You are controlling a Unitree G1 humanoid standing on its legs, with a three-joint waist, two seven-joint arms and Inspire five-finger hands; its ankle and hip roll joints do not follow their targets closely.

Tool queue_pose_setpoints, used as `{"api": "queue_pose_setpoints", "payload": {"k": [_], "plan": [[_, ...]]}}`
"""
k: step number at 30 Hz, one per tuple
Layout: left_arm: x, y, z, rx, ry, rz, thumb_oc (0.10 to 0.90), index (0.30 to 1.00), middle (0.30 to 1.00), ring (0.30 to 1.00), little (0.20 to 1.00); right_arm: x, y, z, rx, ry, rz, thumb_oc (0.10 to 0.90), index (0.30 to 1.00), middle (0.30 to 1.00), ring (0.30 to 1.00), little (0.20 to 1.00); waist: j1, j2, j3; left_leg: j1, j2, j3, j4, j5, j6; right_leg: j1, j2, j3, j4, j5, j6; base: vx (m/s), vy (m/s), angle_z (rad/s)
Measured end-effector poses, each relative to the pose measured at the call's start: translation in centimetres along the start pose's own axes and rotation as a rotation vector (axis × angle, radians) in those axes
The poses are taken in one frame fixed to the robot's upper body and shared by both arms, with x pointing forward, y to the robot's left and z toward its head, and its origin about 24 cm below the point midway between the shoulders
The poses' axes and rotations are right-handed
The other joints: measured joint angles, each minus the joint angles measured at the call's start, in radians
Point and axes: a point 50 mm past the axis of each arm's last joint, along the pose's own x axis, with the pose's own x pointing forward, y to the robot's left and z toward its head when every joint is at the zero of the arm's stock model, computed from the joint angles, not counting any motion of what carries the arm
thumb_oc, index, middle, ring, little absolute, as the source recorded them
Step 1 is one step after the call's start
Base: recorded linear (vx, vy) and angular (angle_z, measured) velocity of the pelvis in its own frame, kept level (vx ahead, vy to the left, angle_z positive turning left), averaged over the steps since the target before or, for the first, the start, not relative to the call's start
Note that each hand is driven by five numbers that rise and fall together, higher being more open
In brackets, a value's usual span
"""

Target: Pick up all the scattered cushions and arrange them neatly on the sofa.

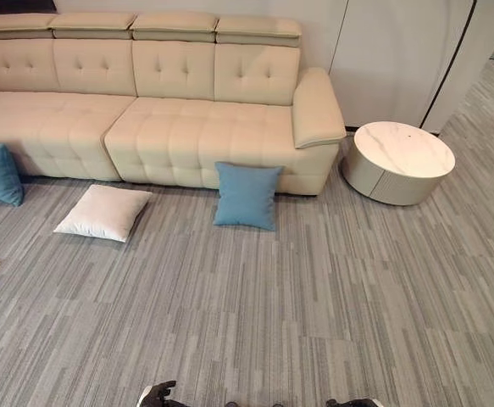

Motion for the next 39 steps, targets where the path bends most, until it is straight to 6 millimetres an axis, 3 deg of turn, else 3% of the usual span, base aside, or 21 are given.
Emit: {"api": "queue_pose_setpoints", "payload": {"k": [7, 8, 10, 13, 15, 17, 18, 22, 25, 28, 30, 33, 35, 38, 39], "plan": [[0.2, 0.1, 1.0, -0.022, -0.022, 0.006, 0.8, 0.9, 0.9, 0.9, 0.9, 0.2, -0.2, 1.3, 0.035, -0.026, -0.017, 0.8, 0.9, 0.9, 0.9, 0.9, 0.004, -0.009, 0.027, -0.072, -0.005, -0.043, 0.129, -0.026, -0.043, 0.002, -0.001, -0.007, -0.004, -0.002, -0.031, 0.07, -0.002, 0.03], [0.3, 0.2, 1.3, -0.028, -0.031, 0.012, 0.8, 0.9, 0.9, 0.9, 0.9, 0.2, -0.2, 1.4, 0.039, -0.028, -0.024, 0.8, 0.9, 0.9, 0.9, 0.9, 0.007, -0.025, 0.044, -0.096, -0.012, -0.048, 0.162, -0.03, -0.062, 0.0, -0.009, -0.008, -0.006, 0.003, -0.043, 0.0, 0.0, 0.0], [0.4, 0.3, 1.9, -0.032, -0.041, 0.024, 0.8, 0.9, 0.9, 0.9, 0.9, 0.3, -0.4, 1.6, 0.043, -0.034, -0.028, 0.8, 0.9, 0.9, 0.9, 0.9, -0.001, -0.025, 0.052, -0.119, -0.003, -0.048, 0.182, -0.039, -0.065, -0.006, -0.012, -0.026, -0.01, 0.005, -0.051, 0.11, 0.102, 0.15], [0.5, 0.5, 2.9, -0.032, -0.067, 0.03, 0.8, 0.9, 0.9, 0.9, 0.9, 0.4, -0.2, 2.2, 0.046, -0.044, -0.024, 0.8, 0.9, 0.9, 0.9, 0.9, 0.007, -0.043, 0.075, -0.194, 0.003, 0.0, 0.132, -0.03, -0.073, -0.035, -0.034, -0.018, -0.005, 0.001, -0.055, 0.13, 0.13, 0.22], [0.6, 0.7, 3.5, -0.036, -0.08, 0.039, 0.8, 0.9, 0.9, 0.9, 0.9, 0.4, -0.2, 2.4, 0.05, -0.049, -0.026, 0.8, 0.9, 0.9, 0.9, 0.9, 0.024, -0.036, 0.088, -0.219, 0.024, -0.001, 0.099, -0.011, -0.096, -0.05, -0.041, 0.007, -0.001, -0.003, -0.05, 0.23, 0.188, -0.25], [0.4, 0.2, 2.2, -0.051, -0.043, 0.032, 0.8, 0.9, 0.9, 0.9, 0.9, 0.4, -0.3, 2.3, 0.046, -0.049, -0.028, 0.8, 0.9, 0.9, 0.9, 0.9, 0.038, -0.005, 0.074, -0.209, 0.056, -0.003, 0.062, 0.003, -0.098, -0.048, -0.024, 0.037, 0.003, -0.003, -0.025, 0.24, 0.196, -0.61], [0.3, -0.2, 1.5, -0.049, -0.02, 0.022, 0.8, 0.9, 0.9, 0.9, 0.9, 0.4, -0.2, 2.3, 0.044, -0.049, -0.028, 0.8, 0.9, 0.9, 0.9, 0.9, 0.033, 0.012, 0.067, -0.195, 0.065, 0.006, 0.056, 0.065, -0.057, -0.034, -0.026, 0.039, 0.007, -0.017, 0.007, 0.21, 0.223, -0.37], [0.3, -0.1, 1.1, -0.045, -0.006, 0.024, 0.8, 0.9, 0.9, 0.9, 0.9, 0.2, 0.8, 1.9, 0.046, -0.039, 0.0, 0.8, 0.9, 0.9, 0.9, 0.9, 0.041, -0.013, 0.063, -0.135, 0.013, 0.053, 0.036, 0.037, 0.0, -0.057, -0.093, 0.065, 0.132, -0.082, 0.071, 0.17, 0.227, -0.25], [0.3, 0.2, 1.1, -0.035, -0.008, 0.028, 0.8, 0.9, 0.9, 0.9, 0.9, 0.3, 1.2, 2.7, 0.047, -0.06, 0.011, 0.8, 0.9, 0.9, 0.9, 0.9, 0.042, -0.015, 0.063, -0.091, -0.005, 0.078, 0.024, 0.03, 0.049, -0.16, -0.133, 0.062, 0.41, -0.168, 0.131, 0.12, 0.193, -0.15], [0.4, 0.8, 1.9, -0.019, -0.029, 0.043, 0.8, 0.9, 0.9, 0.9, 0.9, 0.3, 1.3, 2.9, 0.048, -0.063, 0.012, 0.8, 0.9, 0.9, 0.9, 0.9, 0.034, -0.023, 0.066, -0.043, -0.022, 0.069, 0.04, -0.02, 0.095, -0.24, -0.168, 0.057, 0.657, -0.172, 0.133, 0.21, 0.16, 0.03], [0.4, 1.1, 1.8, -0.017, -0.026, 0.05, 0.8, 0.9, 0.9, 0.9, 0.9, 0.3, 1.3, 3.2, 0.051, -0.077, 0.014, 0.8, 0.9, 0.9, 0.9, 0.9, 0.023, -0.027, 0.066, -0.013, -0.026, 0.055, 0.038, -0.031, 0.108, -0.265, -0.184, 0.024, 0.724, -0.181, 0.122, 0.28, 0.06, 0.06], [0.4, 1.3, 1.4, -0.013, -0.014, 0.055, 0.8, 0.9, 0.9, 0.9, 0.9, 0.2, 1.4, 3.3, 0.054, -0.092, 0.018, 0.8, 0.9, 0.9, 0.9, 0.9, 0.009, -0.036, 0.064, 0.026, -0.024, 0.059, 0.031, -0.042, 0.105, -0.289, -0.18, -0.004, 0.636, -0.183, 0.112, 0.25, -0.04, 0.04], [0.3, 1.2, 1.1, -0.014, -0.005, 0.054, 0.8, 0.9, 0.9, 0.9, 0.9, 0.2, 1.4, 3.6, 0.051, -0.103, 0.018, 0.8, 0.9, 0.9, 0.9, 0.9, 0.007, -0.034, 0.063, 0.036, -0.017, 0.064, 0.03, -0.076, 0.091, -0.324, -0.17, -0.051, 0.482, -0.175, 0.119, 0.42, -0.091, -0.14], [0.3, 1.4, 0.3, -0.019, 0.025, 0.059, 0.8, 0.9, 0.9, 0.9, 0.9, 0.2, 1.5, 4.0, 0.058, -0.115, 0.021, 0.8, 0.9, 0.9, 0.9, 0.9, -0.011, -0.038, 0.063, 0.068, -0.011, 0.065, 0.023, -0.098, 0.075, -0.355, -0.133, -0.045, 0.261, -0.07, 0.137, 0.26, -0.072, -0.05], [0.2, 1.4, 0.1, -0.018, 0.031, 0.06, 0.8, 0.9, 0.9, 0.9, 0.9, 0.2, 1.5, 3.8, 0.054, -0.113, 0.02, 0.8, 0.9, 0.9, 0.9, 0.9, -0.015, -0.038, 0.063, 0.081, -0.01, 0.06, 0.016, -0.102, 0.07, -0.367, -0.13, -0.045, 0.247, -0.047, 0.126, 0.33, -0.12, 0.32]]}}
